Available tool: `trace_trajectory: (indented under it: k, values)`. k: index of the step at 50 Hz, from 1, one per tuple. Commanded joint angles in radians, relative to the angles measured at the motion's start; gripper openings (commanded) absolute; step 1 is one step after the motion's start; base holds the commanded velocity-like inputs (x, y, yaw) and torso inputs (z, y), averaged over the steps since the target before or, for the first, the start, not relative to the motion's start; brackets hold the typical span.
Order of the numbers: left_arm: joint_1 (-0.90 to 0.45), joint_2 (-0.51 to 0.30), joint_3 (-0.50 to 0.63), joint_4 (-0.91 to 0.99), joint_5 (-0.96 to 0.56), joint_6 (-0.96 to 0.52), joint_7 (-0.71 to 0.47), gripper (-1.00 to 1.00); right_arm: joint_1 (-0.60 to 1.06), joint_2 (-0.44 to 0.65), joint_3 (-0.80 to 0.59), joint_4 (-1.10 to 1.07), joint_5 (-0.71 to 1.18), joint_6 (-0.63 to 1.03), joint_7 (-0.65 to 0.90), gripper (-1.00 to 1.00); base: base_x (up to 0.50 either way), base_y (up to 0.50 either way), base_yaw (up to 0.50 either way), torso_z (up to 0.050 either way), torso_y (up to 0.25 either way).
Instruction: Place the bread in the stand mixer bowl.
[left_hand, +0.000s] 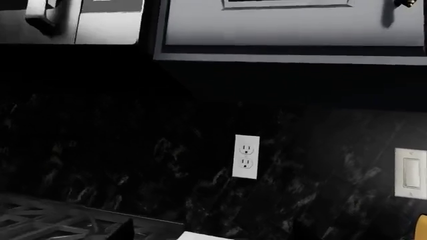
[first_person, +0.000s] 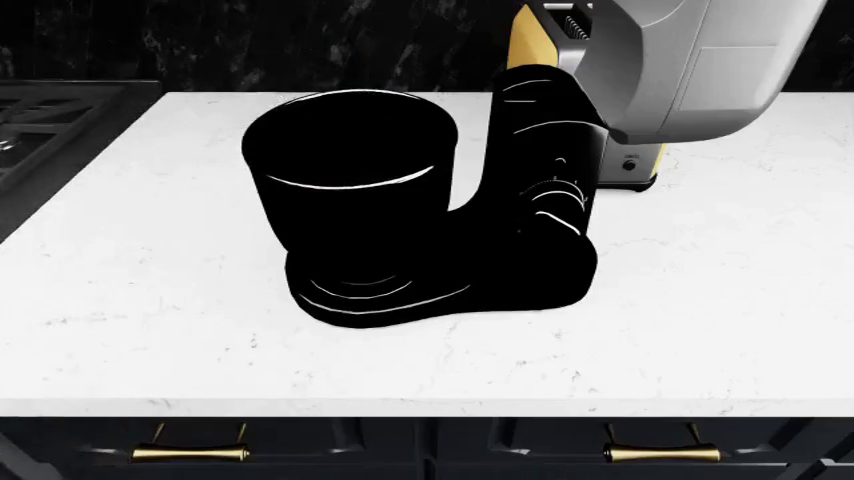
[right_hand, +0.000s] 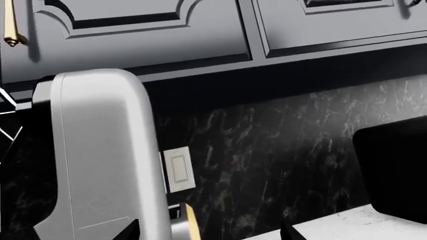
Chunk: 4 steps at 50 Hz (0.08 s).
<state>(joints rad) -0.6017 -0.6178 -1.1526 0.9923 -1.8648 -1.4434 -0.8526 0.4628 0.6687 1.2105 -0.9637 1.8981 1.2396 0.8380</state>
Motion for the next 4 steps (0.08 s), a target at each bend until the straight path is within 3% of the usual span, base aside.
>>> trace_trajectory:
  k: [1, 4]
  values:
    - [0.037, -0.004, -0.244, 0.047, -0.269, -0.079, -0.100, 1.00, -0.021, 0.018, 0.023, -0.005, 0.023, -0.012, 0.013, 1.00, 0.00, 0.00, 0.00, 0.000, 0.000]
    - [0.030, -0.008, -0.228, 0.041, -0.280, -0.072, -0.117, 1.00, -0.022, 0.026, 0.020, -0.005, 0.033, -0.021, 0.023, 1.00, 0.00, 0.00, 0.00, 0.000, 0.000]
